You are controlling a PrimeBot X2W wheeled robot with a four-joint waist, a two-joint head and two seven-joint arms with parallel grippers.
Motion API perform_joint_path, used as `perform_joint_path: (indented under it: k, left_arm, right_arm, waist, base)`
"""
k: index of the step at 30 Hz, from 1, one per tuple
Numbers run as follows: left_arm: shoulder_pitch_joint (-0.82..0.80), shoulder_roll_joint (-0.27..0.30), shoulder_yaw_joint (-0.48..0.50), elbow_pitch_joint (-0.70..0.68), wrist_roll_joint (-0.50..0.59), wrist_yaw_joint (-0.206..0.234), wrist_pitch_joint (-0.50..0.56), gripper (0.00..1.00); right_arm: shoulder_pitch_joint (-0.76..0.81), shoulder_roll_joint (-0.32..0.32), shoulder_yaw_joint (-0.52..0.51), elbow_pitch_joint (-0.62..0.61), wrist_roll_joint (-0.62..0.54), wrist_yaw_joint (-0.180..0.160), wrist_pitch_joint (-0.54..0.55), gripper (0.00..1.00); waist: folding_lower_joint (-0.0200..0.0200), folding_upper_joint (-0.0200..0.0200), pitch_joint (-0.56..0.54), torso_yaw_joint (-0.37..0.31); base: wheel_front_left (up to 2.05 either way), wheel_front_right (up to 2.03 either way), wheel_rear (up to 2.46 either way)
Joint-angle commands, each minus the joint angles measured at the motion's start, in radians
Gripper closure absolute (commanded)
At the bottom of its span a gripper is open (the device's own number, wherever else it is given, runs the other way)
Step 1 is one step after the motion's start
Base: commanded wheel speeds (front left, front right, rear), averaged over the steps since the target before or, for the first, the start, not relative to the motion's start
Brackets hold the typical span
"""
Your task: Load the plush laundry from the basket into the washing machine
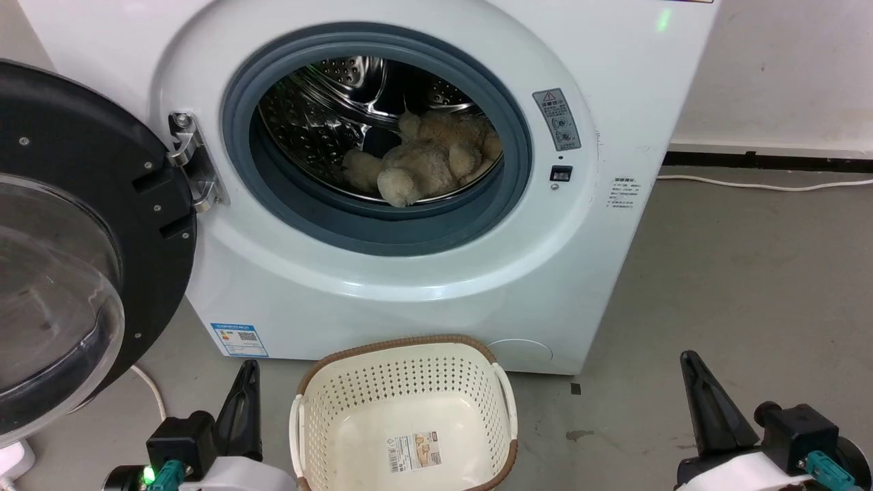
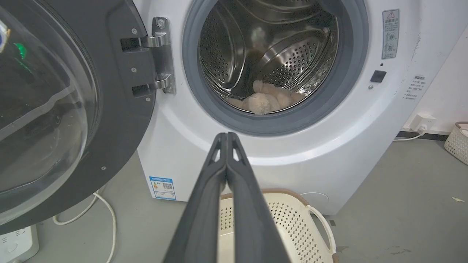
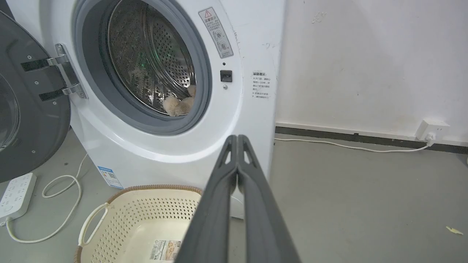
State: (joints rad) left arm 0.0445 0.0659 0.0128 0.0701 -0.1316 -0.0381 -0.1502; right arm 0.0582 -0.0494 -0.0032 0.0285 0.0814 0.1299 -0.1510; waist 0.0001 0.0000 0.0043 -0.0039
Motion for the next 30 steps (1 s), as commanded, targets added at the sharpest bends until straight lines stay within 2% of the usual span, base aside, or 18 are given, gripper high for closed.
perform_joint_path:
  k: [1, 30]
  left_arm:
    - [-0.012, -0.004, -0.002, -0.009, 0.011, 0.003, 0.006, 1.0]
    - [-0.025, -0.009, -0.006, -0.034, 0.061, 0.017, 0.065, 1.0]
  right_arm:
    - [-0.015, 0.0, 0.0, -0.006, -0.006, 0.0, 0.006, 1.0]
    - [-0.033, -0.001, 0.001, -0.015, -0.037, 0.001, 0.065, 1.0]
  waist:
    - [0.0, 0.0, 0.0, 0.0]
    - [0.0, 0.0, -0.002, 0.002]
  base:
    - [0.0, 0.0, 0.0]
    - [0.0, 0.0, 0.0]
